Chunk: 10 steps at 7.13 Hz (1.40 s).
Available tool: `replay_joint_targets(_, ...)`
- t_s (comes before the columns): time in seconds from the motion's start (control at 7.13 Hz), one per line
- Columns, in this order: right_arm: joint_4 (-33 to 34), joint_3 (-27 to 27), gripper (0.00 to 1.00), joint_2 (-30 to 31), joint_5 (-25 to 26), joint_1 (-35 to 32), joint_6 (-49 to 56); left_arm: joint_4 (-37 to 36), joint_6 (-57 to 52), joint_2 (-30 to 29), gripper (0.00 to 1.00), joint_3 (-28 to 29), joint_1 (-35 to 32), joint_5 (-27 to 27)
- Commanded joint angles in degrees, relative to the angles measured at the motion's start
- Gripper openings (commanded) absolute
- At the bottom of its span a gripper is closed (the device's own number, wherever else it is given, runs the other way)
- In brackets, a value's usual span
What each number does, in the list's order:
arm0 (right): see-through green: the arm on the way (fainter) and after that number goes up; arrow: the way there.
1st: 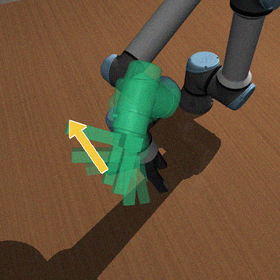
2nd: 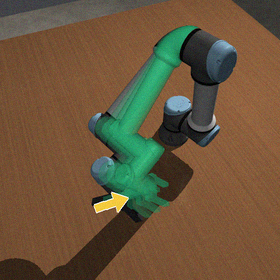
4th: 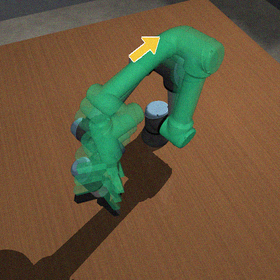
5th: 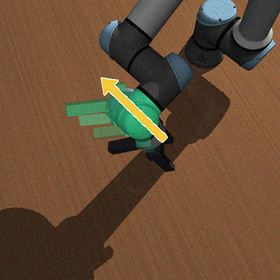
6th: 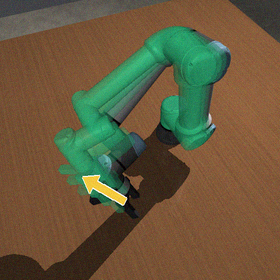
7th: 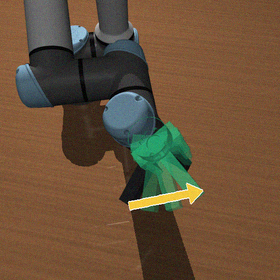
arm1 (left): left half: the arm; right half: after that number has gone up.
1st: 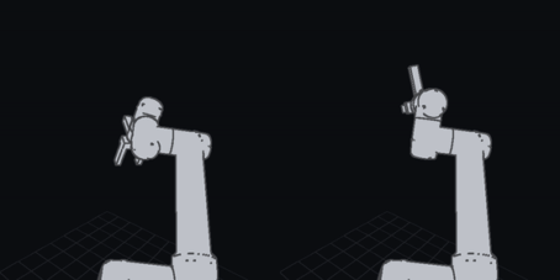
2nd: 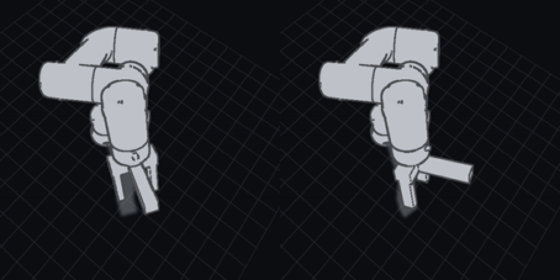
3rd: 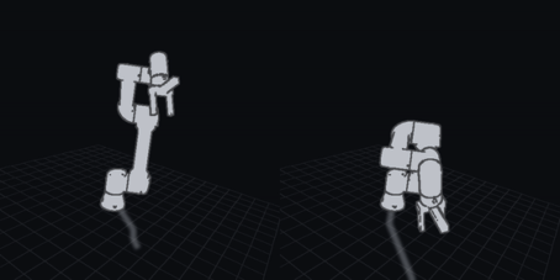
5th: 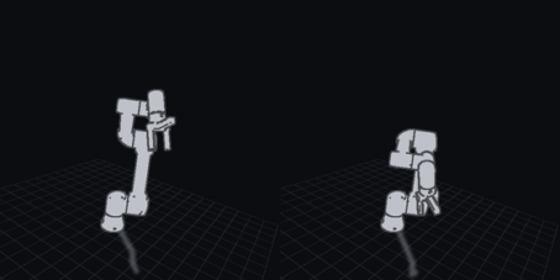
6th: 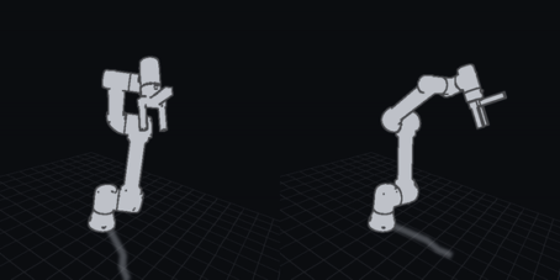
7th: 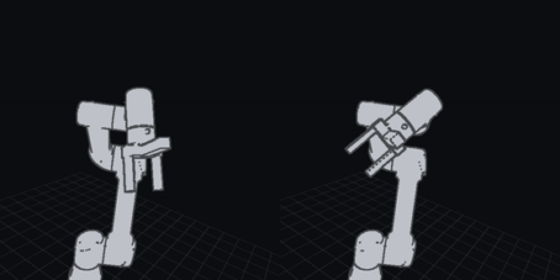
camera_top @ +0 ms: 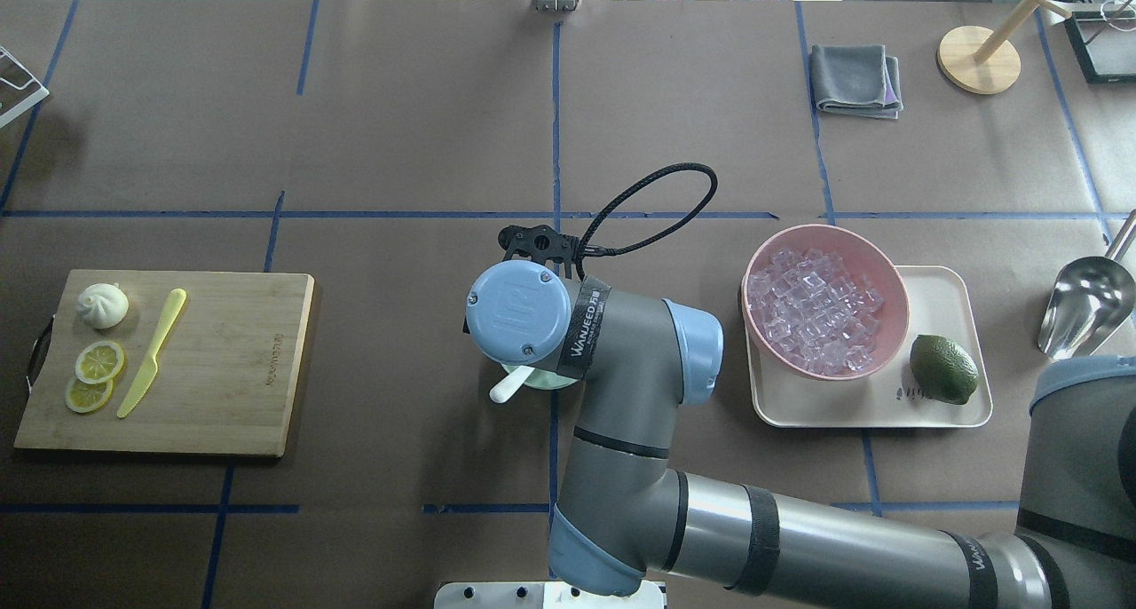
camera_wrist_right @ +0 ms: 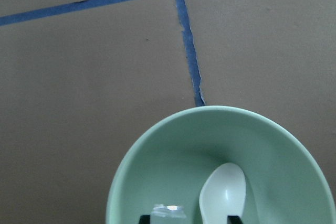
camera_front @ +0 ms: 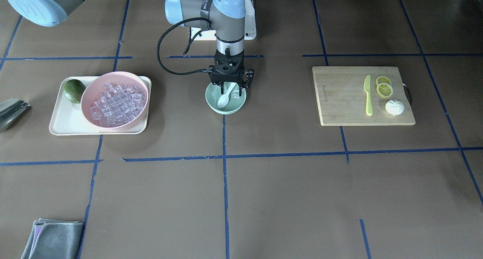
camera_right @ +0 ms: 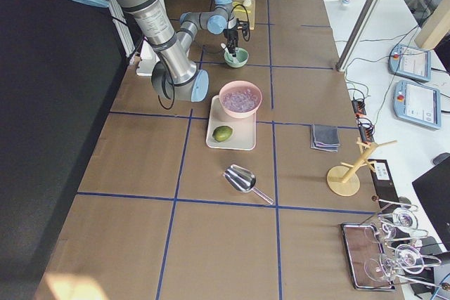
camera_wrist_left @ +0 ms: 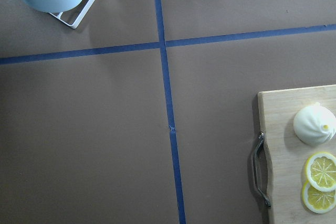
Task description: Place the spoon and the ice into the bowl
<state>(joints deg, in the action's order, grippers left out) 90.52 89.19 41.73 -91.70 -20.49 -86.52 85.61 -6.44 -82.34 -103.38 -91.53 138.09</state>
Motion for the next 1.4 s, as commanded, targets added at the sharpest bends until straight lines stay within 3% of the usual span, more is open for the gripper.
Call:
replay_joint_targets(0.0, 2.4, 2.3, 1.0, -0.2, -2.2, -2.4, 2.1, 0.3, 1.3, 0.0, 1.0, -0.1, 0.0, 0.2)
replay_joint_targets(0.28, 3.8, 3.4, 1.0, -0.2, -4.9, -4.7, 3.7, 0.3, 1.4, -0.1, 1.0, -0.1, 0.0, 0.2)
replay_joint_targets(0.7, 12.3, 7.8, 1.0, 0.9, -15.4, -15.0, 16.4, 0.0, 1.2, -0.1, 1.0, 0.7, 0.0, -0.5)
replay_joint_targets(0.98, 12.6, 10.9, 1.0, 7.4, -22.3, -24.3, 29.7, -0.1, 1.0, 0.3, 1.0, 1.2, 0.1, -0.8)
replay_joint_targets(1.26, 12.7, 14.0, 1.0, 16.2, -29.1, -34.7, 48.7, -0.1, 0.9, -0.3, 1.0, 1.2, 0.1, -4.4)
